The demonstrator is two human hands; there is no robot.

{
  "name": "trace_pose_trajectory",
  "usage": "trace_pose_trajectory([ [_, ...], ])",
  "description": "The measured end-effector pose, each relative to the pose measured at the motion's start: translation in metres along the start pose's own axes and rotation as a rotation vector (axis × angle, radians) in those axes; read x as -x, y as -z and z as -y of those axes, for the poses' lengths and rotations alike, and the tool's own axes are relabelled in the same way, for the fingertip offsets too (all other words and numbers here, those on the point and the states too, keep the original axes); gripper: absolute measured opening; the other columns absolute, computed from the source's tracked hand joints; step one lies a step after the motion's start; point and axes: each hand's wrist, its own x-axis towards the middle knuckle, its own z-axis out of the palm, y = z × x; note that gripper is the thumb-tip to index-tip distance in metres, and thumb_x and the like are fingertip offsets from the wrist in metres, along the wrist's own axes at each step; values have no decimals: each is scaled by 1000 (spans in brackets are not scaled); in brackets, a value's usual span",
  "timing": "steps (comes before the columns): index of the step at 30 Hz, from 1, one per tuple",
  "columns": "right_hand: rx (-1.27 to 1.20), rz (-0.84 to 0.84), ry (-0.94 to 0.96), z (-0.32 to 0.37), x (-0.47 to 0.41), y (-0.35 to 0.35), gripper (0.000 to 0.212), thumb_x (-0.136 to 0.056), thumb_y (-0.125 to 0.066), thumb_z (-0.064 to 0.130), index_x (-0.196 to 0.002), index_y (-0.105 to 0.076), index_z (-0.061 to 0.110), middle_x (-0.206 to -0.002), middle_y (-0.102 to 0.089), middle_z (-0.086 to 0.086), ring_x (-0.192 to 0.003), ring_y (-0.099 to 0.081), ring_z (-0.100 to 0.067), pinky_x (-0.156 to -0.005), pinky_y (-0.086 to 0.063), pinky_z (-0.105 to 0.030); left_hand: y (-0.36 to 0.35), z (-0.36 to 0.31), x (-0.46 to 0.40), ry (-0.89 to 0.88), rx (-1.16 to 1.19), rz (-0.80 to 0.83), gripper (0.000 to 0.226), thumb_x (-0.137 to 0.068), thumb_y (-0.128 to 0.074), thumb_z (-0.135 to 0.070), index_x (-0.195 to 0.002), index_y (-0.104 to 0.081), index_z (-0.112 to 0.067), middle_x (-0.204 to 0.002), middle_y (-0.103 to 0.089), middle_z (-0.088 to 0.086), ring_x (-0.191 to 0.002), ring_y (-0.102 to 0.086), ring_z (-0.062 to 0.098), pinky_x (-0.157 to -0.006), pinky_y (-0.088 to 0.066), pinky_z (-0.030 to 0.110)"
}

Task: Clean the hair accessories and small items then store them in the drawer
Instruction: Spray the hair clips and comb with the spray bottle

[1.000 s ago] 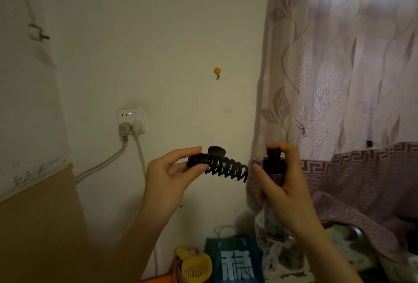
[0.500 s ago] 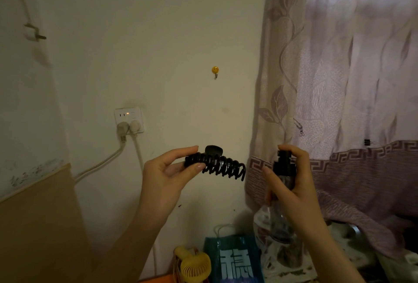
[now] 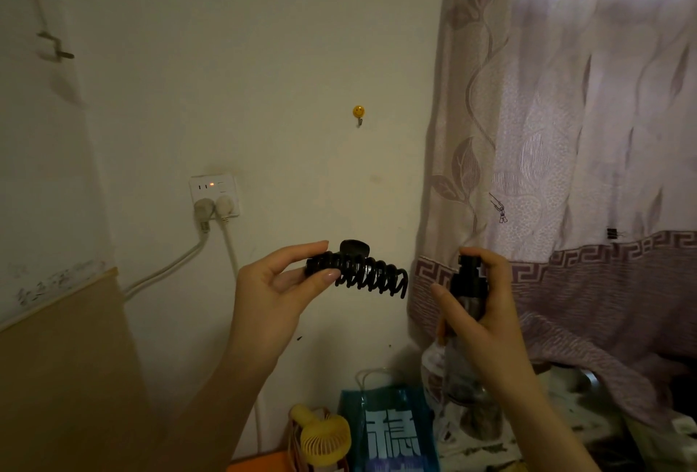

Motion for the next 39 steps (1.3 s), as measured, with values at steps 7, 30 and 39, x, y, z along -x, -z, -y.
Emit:
trace_pose_trajectory([
  [7,16,7,-47,0,6,-2,74,-74,-71,-1,-131,-36,30,-81,-63,2,-69,-65,-6,-56,-55,-22,-1,4,2,16,15,10,34,-73,-72,4,-102,-70,-14,-84,-75,-3,-83,-71,9,-73,-51,10],
  [30,3,-41,-201,-27,50,14,71,-74,-75,4,-129,-45,38,-98,-69,3,-97,-67,-19,-80,-58,-43,-19,51,41,120,30,107,35,-73,-71,1,-103,-70,-16,-92,-74,-9,-84,-71,12,-75,-53,14],
  [39,-4,-126,-291,-37,82,38,70,-76,-73,-4,-130,-46,31,-92,-68,-4,-89,-68,-24,-69,-59,-31,-42,75,66,222,99,181,32,-76,-70,1,-104,-69,-13,-93,-74,-8,-86,-70,12,-65,-51,11],
])
